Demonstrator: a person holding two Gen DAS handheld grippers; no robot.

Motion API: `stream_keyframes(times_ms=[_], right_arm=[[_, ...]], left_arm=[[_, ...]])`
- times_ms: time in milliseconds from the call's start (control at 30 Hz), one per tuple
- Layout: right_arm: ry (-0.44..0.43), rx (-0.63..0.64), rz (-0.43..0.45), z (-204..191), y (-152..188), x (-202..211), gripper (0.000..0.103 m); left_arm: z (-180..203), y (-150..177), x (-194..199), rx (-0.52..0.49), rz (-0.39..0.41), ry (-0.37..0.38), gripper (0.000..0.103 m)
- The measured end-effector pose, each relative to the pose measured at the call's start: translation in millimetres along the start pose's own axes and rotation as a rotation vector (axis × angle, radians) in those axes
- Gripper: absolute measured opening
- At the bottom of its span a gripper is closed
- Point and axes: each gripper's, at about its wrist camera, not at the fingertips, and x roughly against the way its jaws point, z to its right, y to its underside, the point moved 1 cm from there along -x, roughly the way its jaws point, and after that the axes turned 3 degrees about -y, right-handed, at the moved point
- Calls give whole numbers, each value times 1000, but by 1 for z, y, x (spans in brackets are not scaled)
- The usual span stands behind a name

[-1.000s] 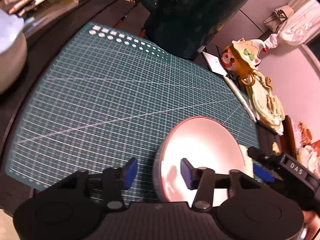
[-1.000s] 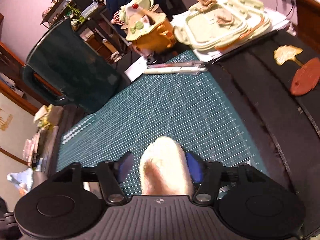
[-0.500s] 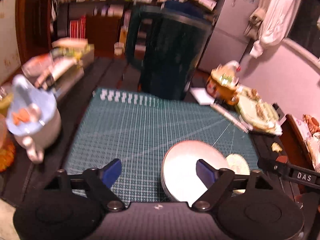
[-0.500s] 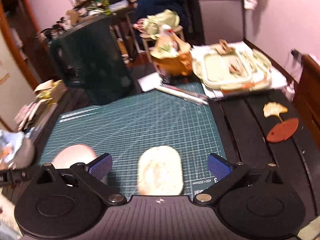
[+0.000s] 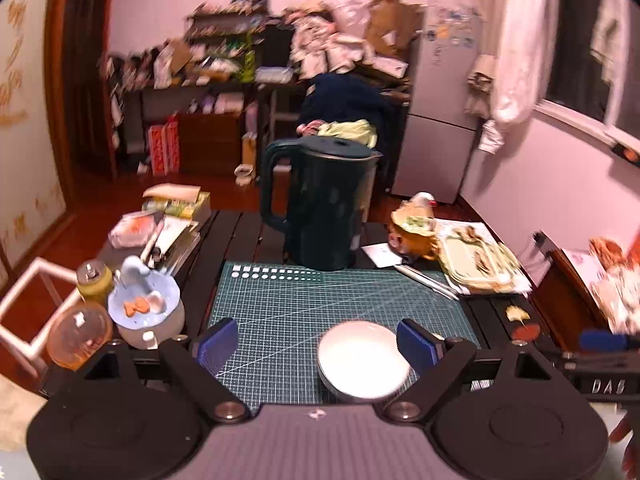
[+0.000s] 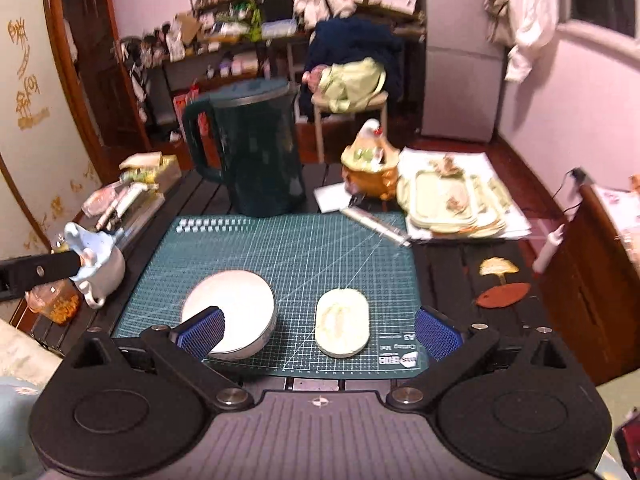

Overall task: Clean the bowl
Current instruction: 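Lower the bowl onto the mat with the left gripper while the right gripper sets down the sponge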

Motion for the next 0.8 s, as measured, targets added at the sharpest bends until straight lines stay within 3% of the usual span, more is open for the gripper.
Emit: stream_keyframes(times_ms=[100,333,433,600,800], right_arm=[[42,6,69,-10,26,24,102],[86,55,72,-29,77,10,102],[70,41,50,-31,77,4,102],[107,31,103,-31,69,7,102],[89,42,123,-34,66,8,102]], left_arm=[[2,25,9,12,7,11,87],[-5,52,-9,57,-23,25,87],[-5,52,-11,43,-15,0,87],[-7,54,-11,37,-19,-11,87],[-5,55,-14,20,-23,-20,87]])
